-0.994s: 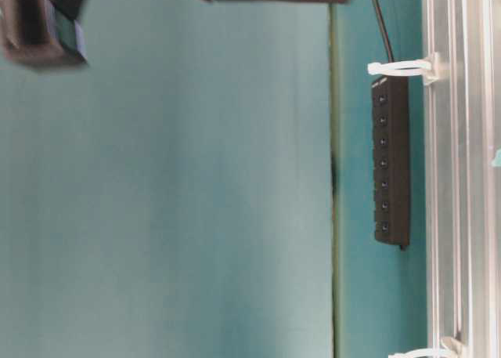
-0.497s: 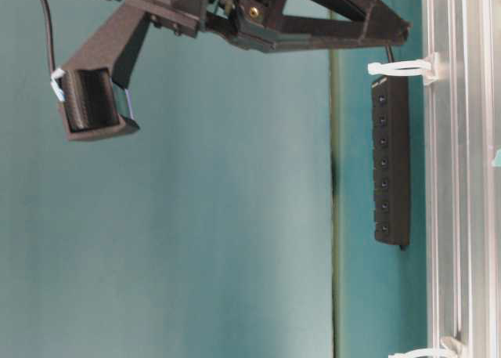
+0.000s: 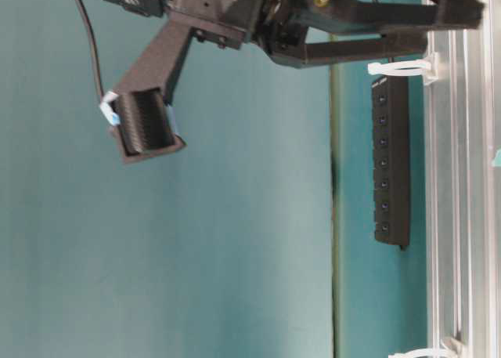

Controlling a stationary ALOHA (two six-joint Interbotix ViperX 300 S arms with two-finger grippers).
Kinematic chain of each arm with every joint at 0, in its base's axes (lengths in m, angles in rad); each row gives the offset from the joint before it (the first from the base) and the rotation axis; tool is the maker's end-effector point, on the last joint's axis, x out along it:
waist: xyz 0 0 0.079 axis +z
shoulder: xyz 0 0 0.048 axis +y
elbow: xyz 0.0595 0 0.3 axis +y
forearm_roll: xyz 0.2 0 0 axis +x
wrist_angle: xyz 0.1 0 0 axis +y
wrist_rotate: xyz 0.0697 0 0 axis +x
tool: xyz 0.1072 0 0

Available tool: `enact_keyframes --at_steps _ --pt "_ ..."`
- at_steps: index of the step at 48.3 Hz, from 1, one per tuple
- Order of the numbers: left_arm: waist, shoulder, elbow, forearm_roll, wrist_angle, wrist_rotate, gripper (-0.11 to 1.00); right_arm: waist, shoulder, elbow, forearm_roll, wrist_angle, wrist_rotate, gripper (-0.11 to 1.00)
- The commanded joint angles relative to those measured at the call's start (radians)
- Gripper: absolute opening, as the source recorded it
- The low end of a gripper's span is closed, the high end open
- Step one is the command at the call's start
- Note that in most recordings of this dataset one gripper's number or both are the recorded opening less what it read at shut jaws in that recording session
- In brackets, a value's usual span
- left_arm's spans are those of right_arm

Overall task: Pass the USB cable through three rings with both arms.
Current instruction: 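Grasp the black USB cable just behind the plug with the right gripper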

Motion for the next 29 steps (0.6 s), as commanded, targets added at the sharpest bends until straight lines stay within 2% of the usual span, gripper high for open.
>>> enact_keyframes --at_steps 1,3,8,29 --pt "-0.002 -0.002 -0.029 0.003 -0.005 0.002 0.02 0.003 0.011 -0.018 -0.008 -0.003 0.006 0.86" --pt "-0.002 -0.002 -0.028 0.003 -0.005 0.002 0.02 0.003 0.017 -0.017 -0.008 -0.005 0.003 0.87" --pt "-0.002 -0.002 -0.028 0.003 -0.005 0.002 0.02 0.006 0.044 -0.02 -0.008 -0.008 0.0 0.8" --pt "-0.002 -0.002 -0.025 0.003 -0.005 0.0 0.02 0.034 0.112 -0.025 -0.021 -0.048 -0.017 0.76"
